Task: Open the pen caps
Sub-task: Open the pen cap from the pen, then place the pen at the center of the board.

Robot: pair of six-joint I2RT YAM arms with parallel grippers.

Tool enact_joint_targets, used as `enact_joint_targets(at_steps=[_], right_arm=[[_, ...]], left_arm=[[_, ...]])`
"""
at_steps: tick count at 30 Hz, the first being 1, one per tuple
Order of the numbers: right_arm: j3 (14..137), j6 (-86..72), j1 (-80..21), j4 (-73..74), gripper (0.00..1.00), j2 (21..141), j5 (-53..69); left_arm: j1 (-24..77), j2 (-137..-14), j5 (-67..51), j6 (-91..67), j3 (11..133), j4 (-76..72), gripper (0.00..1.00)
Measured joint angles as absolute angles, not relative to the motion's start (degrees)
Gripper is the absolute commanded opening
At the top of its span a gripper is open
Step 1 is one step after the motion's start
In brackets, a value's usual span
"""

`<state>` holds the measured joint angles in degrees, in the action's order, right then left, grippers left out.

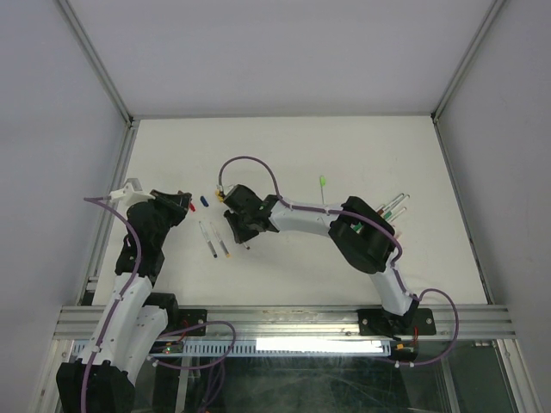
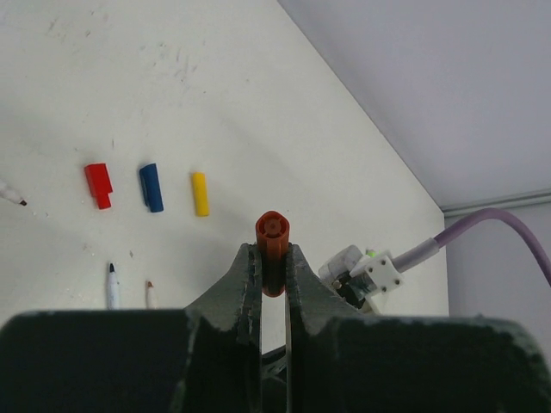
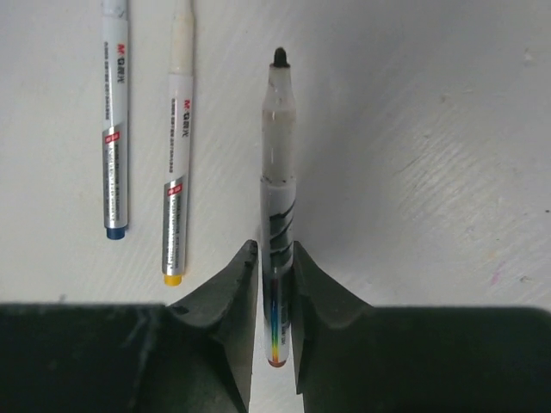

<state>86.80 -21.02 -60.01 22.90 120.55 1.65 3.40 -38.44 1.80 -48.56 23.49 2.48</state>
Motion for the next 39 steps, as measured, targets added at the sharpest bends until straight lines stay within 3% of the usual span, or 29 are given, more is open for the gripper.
enact_joint_targets(at_steps=[22,30,39], right_arm=[[87.44,-20.38,-59.83,23.09,0.36,120.62,0.25],[87.44,-17.52,-59.27,24.32,0.36,117.99,1.89],[86.43,-1.93,-52.25,26.17,0.37,109.80,20.45]], left_arm=[[3.40,-39.38,-0.67,-48.56,23.42,4.97,0.00],[3.42,-45.84,-5.87,-48.62,23.22,0.78,0.00],[5.04,-64.07,-9.10,-48.56,26.06,-3.01,0.02]])
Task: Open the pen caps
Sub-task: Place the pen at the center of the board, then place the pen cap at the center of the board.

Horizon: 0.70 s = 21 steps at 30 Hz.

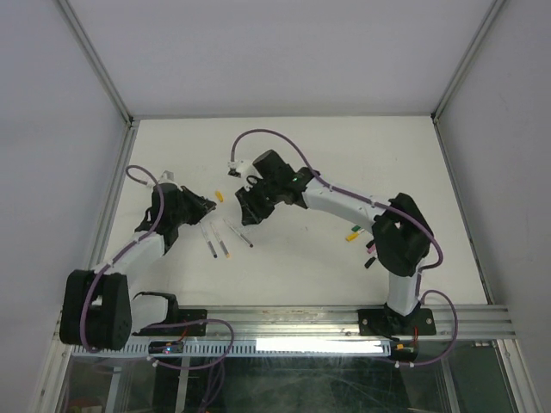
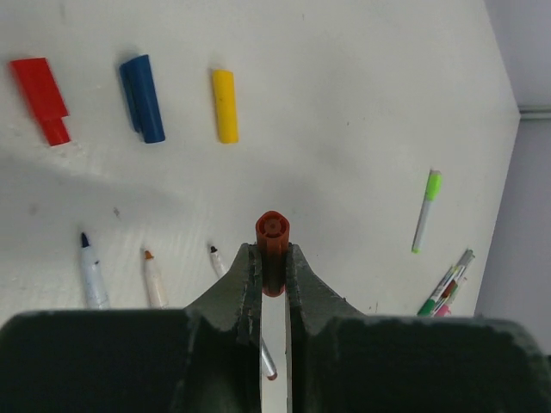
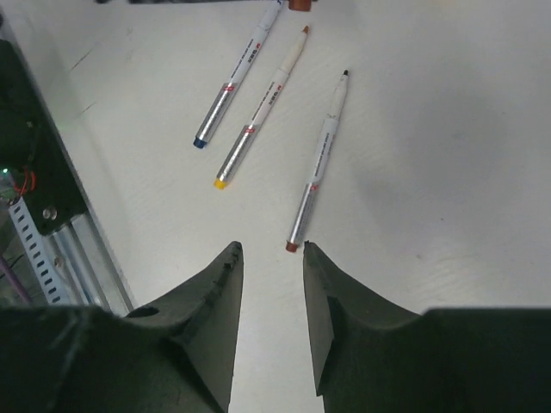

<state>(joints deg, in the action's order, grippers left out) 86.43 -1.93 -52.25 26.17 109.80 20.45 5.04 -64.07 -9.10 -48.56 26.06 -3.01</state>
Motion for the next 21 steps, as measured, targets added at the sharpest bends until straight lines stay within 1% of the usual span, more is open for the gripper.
enact_joint_targets(at_steps=[5,12,15,21], right_arm=[[83.20,4.21,-43.20,26.92,0.37,103.55,30.96],[79.09,4.91,-29.93,25.63,0.39,100.60,40.53],[77.95,4.60,-27.68,25.52,0.40,100.53,42.72],[77.38,4.36,-27.62,25.02,0.41,100.09,45.15]], left_arm=[[11.16,-77.38,-6.81,-47.88,35.27,-1.93,0.03],[18.02,-92.47,0.16,-45.06,49.87,2.57,0.05],[19.22,-97.12,3.22,-43.35,54.46,5.87,0.06],[20.38,-102.56,9.02,-40.86,60.71,11.66,0.09]])
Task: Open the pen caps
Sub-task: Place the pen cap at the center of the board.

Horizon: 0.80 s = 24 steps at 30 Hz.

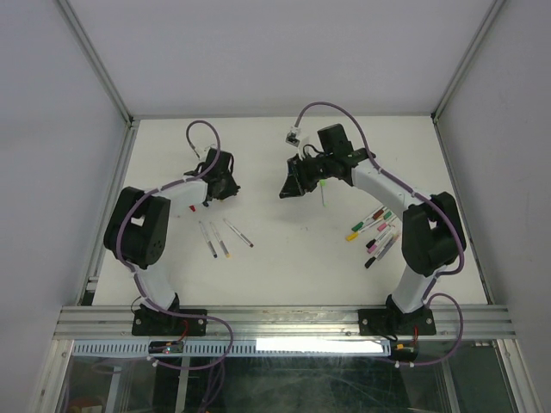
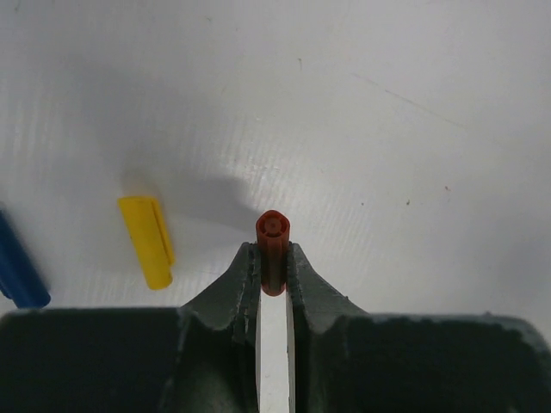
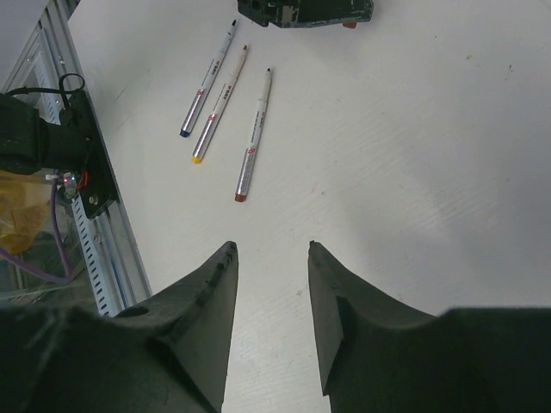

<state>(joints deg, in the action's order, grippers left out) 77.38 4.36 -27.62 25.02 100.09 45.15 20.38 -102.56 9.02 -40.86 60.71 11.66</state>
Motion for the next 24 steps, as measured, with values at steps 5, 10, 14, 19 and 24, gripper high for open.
enact_joint_targets(at_steps=[5,10,14,19,24], right_arm=[[77.38,4.21,-27.62,24.58,0.42,99.94,45.93],[77.34,4.12,-27.55,24.05,0.42,99.94,45.98],[77.14,3.99,-27.49,23.81,0.42,99.92,46.06],[77.12,3.97,-27.07,23.79,0.42,99.92,46.44],[77.12,3.95,-26.44,23.79,0.43,99.92,46.83]], left_arm=[[20.69,-104.66,12.40,-39.64,63.02,14.72,0.16],[20.69,-105.91,14.50,-39.22,64.25,16.36,0.24],[20.69,-105.91,15.38,-39.20,64.42,17.10,0.30],[20.71,-105.97,16.25,-39.18,64.49,17.26,0.30],[20.69,-106.02,16.32,-38.96,64.73,17.61,0.31]])
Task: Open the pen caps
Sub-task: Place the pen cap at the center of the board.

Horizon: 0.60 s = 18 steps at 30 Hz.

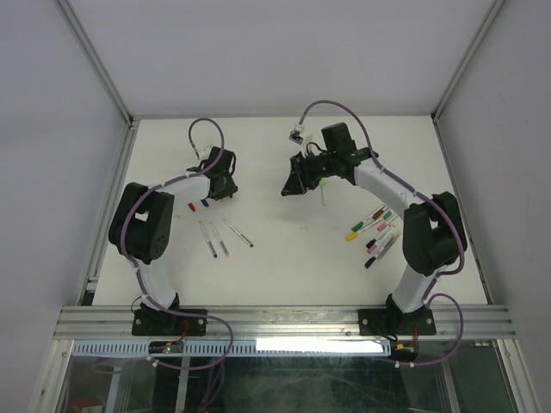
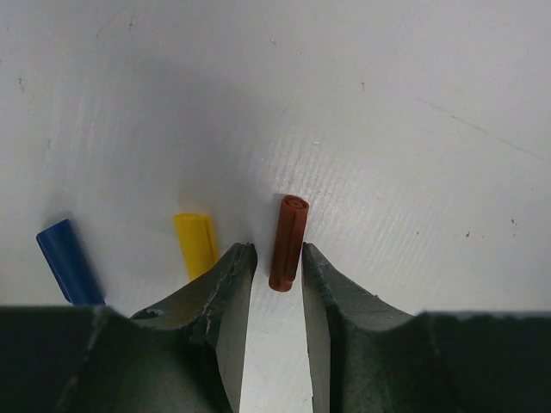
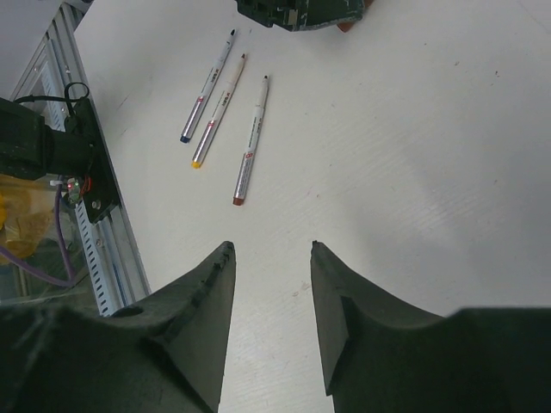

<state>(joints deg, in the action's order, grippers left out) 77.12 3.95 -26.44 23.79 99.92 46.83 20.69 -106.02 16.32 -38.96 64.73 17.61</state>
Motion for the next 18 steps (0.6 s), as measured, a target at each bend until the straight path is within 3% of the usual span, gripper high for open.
enact_joint_targets(at_steps=[12,16,18], right_arm=[[76.97,5.67,-26.17,23.92,0.43,98.56,45.50],[76.60,7.38,-25.74,23.81,0.44,95.68,42.92],[75.55,8.12,-25.43,23.05,0.53,93.45,40.25]], left_arm=[[21.06,-99.09,12.12,-35.79,63.70,17.41,0.43],[21.04,-88.36,11.22,-34.11,58.28,13.54,0.57],[21.04,-82.54,10.28,-33.36,54.46,10.57,0.67]])
